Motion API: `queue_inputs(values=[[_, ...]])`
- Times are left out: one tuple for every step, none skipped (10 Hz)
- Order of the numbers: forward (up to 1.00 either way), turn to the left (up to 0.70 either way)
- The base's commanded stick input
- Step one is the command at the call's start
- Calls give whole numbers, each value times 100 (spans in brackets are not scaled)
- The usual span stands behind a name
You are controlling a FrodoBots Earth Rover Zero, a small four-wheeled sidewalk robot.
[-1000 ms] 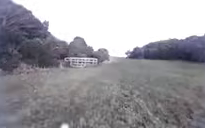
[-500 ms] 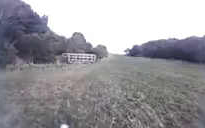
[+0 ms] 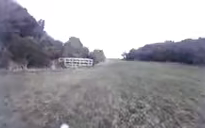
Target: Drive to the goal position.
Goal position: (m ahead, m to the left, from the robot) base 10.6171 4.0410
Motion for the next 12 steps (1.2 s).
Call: queue_inputs(values=[[70, -6], [70, 0], [70, 0], [70, 0], [70, 0], [70, 0], [70, 0], [70, 0], [70, 0], [70, -10], [70, -15], [70, -3]])
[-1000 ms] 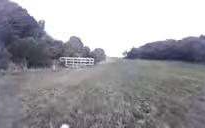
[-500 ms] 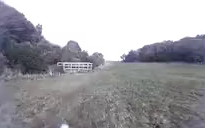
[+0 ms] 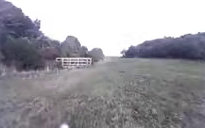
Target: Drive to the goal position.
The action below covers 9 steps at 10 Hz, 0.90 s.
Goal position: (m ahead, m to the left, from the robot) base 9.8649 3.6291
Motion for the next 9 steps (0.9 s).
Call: queue_inputs(values=[[70, 0], [70, -1], [70, -4], [70, -16], [70, -16], [70, -16], [70, -16], [70, -16], [70, -16]])
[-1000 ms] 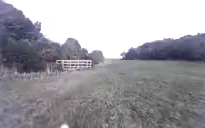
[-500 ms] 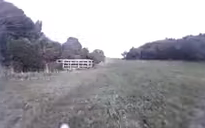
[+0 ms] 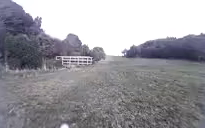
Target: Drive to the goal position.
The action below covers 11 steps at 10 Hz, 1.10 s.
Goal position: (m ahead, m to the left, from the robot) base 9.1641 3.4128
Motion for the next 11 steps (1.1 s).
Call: queue_inputs(values=[[70, -16], [70, -16], [70, -16], [70, -16], [70, -16], [70, -16], [70, -16], [70, -16], [70, -16], [70, -16], [70, -16]])
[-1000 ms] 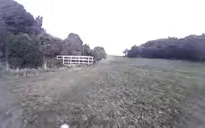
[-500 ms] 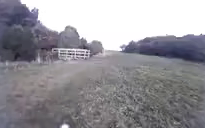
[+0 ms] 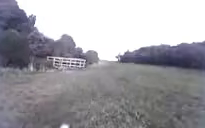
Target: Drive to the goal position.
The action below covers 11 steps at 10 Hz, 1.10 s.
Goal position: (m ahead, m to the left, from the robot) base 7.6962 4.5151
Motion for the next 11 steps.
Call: queue_inputs(values=[[70, -16], [70, -16], [70, -16], [70, -16], [70, -12], [70, -2], [70, -4], [70, -9], [70, -13], [70, -16], [70, -16]])
